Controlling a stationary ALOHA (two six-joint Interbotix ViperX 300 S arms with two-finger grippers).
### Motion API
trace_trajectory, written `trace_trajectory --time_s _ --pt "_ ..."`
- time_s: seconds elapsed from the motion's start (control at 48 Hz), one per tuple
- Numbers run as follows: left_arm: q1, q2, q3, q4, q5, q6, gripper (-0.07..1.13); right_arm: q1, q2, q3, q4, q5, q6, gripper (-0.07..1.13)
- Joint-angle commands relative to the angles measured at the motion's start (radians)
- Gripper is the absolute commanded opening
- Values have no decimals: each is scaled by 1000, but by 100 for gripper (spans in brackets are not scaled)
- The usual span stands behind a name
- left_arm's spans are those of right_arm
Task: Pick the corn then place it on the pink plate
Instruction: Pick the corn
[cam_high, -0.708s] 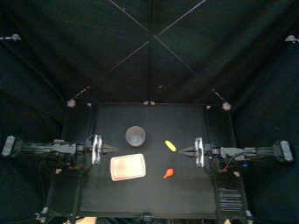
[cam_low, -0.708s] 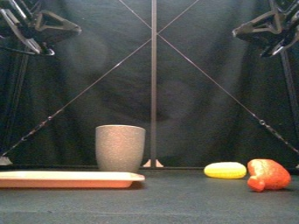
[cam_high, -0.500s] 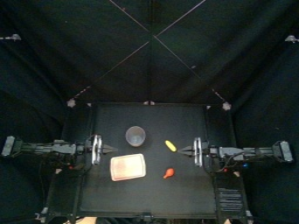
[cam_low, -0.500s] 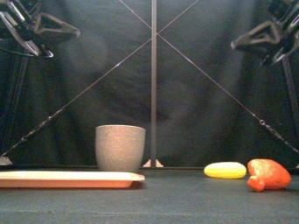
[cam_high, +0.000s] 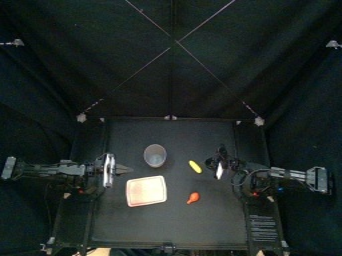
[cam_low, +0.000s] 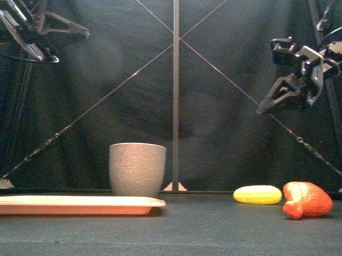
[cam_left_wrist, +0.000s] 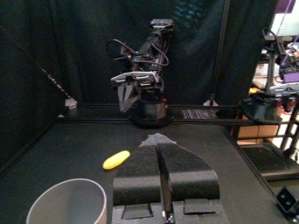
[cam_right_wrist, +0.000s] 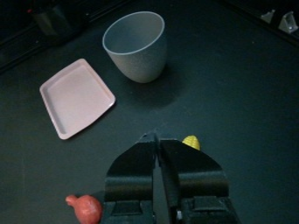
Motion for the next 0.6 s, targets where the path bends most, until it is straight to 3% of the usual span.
trace_trajectory --time_s 0.021,0.146,0.333,0.604 --pt "2 0 -26 0 -5 2 -4 -40 48 -37 31 21 2 44" --pt "2 0 -26 2 -5 2 -4 -52 127 -52 37 60 0 64" --pt "2 0 -28 2 -5 2 -4 -43 238 -92 31 60 -3 85" --pt "2 0 -28 2 -3 2 -4 -28 388 -118 28 69 -2 95"
